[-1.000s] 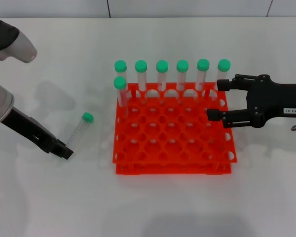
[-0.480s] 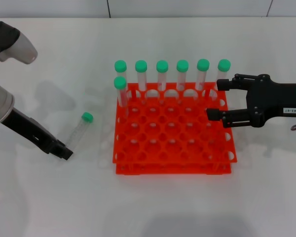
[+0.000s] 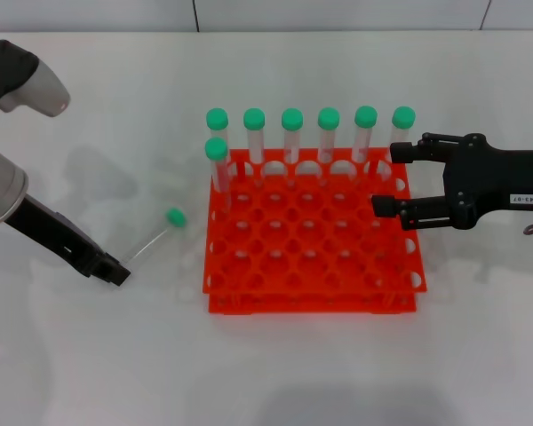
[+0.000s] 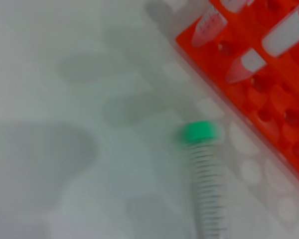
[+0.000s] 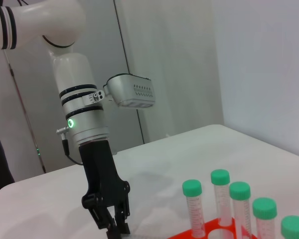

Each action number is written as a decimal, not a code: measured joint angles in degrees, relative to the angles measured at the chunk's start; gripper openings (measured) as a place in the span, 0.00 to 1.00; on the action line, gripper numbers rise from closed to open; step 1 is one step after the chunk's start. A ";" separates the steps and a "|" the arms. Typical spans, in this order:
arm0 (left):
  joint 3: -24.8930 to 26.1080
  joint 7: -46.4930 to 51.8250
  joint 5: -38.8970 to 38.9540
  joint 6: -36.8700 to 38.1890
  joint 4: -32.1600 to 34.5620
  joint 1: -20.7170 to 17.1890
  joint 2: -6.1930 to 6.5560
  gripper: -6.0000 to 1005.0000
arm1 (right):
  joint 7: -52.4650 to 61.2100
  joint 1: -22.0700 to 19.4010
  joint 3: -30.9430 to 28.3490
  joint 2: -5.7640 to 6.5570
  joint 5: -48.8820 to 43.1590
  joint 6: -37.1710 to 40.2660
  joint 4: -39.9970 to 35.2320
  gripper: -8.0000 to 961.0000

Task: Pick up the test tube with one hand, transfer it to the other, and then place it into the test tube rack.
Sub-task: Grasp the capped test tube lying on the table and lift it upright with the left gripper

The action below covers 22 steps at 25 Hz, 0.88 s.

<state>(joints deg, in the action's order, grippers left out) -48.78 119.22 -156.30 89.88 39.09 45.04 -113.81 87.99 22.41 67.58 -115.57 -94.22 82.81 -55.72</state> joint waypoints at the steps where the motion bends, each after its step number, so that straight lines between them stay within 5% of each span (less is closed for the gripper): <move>1: 0.00 0.06 0.00 -0.12 0.00 0.02 0.00 0.25 | 0.00 0.00 0.00 0.00 0.00 -0.01 0.00 0.89; 22: 0.20 0.39 0.12 -0.37 -0.02 -0.05 -0.09 0.18 | -0.31 -0.07 0.00 0.00 0.64 -0.16 0.00 0.89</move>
<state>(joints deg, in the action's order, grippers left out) -48.59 119.61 -156.18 89.51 39.07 44.99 -113.90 87.68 22.34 67.59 -115.57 -93.58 82.66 -55.72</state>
